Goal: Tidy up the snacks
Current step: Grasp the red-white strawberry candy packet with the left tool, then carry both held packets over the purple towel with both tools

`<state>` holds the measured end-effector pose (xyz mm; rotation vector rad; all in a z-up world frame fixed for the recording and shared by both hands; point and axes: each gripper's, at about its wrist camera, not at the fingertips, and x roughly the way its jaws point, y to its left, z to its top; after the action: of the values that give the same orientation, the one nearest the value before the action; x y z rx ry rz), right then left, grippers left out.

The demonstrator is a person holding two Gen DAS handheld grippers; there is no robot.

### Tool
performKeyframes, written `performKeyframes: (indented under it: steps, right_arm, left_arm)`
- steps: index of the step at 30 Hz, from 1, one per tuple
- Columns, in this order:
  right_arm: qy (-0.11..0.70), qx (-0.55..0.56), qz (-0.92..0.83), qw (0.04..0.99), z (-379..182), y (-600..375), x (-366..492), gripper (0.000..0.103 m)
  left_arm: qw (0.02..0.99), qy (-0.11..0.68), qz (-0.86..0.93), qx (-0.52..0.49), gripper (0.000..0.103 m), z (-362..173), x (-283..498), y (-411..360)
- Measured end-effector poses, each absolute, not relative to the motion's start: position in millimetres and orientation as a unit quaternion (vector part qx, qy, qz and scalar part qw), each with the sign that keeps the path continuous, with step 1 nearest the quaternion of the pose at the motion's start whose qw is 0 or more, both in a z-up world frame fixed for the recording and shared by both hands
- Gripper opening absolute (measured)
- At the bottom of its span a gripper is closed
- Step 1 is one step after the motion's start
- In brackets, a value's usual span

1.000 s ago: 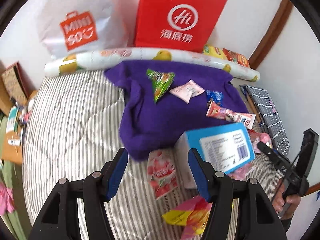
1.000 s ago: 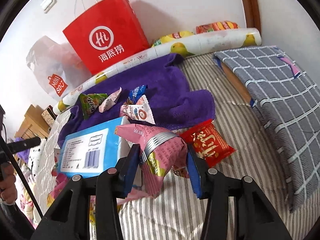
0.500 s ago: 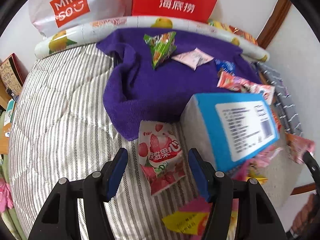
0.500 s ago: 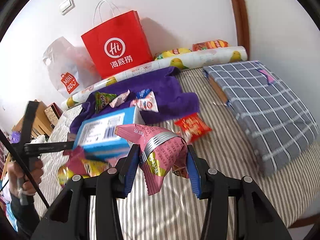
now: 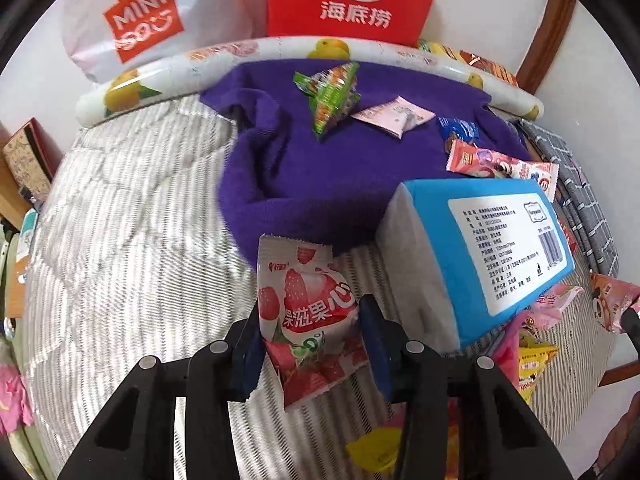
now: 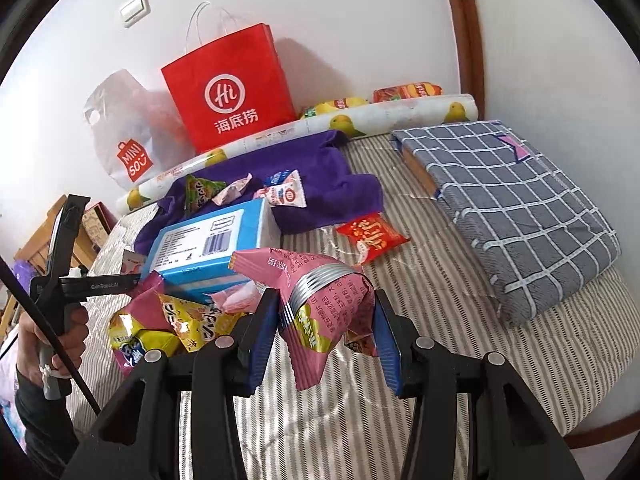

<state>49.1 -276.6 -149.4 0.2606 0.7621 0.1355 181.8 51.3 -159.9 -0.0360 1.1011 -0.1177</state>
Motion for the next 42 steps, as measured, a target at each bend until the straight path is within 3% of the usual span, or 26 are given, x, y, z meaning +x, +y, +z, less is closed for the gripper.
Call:
performKeyframes:
  steps: [10,23,42]
  right_arm:
    - [0.349,0.127,0.099,0.923,-130.0,-263.3,54.8,0.046]
    - [0.301,0.105,0.118,0.941,-84.2,-231.3,82.1,0.046]
    - [0.3,0.121,0.111,0.94,-73.6,-225.8,126.0,0.046]
  left_arm:
    - [0.863,0.499,-0.066,-0.048,0.042,-116.1,167.6,65.8]
    - [0.878,0.456,-0.132,-0.054,0.042,-54.6,180.6,31.1]
    - [0.878,0.451,-0.155,-0.05,0.042,-39.9,207.1,12.7]
